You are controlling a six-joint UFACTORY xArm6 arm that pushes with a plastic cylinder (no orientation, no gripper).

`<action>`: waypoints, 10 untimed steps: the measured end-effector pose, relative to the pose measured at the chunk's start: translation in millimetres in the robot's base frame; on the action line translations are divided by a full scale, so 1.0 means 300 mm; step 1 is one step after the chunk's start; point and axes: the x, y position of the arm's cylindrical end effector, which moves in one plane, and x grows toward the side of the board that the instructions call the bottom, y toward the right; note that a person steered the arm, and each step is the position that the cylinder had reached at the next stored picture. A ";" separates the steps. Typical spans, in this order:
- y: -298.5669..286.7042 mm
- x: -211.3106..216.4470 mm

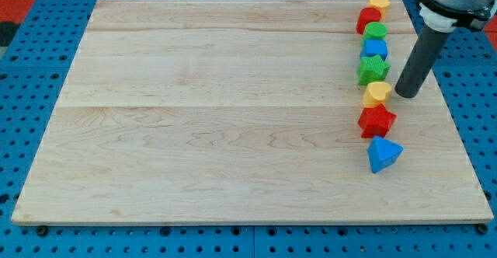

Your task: Slide the green star to the top center

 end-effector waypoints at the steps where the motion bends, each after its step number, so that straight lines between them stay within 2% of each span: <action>1: 0.112 -0.043; 2: 0.045 -0.106; 4: -0.370 -0.094; 5: -0.459 -0.131; 7: -0.354 -0.084; 8: -0.341 -0.165; 9: -0.385 -0.183; 10: -0.592 -0.182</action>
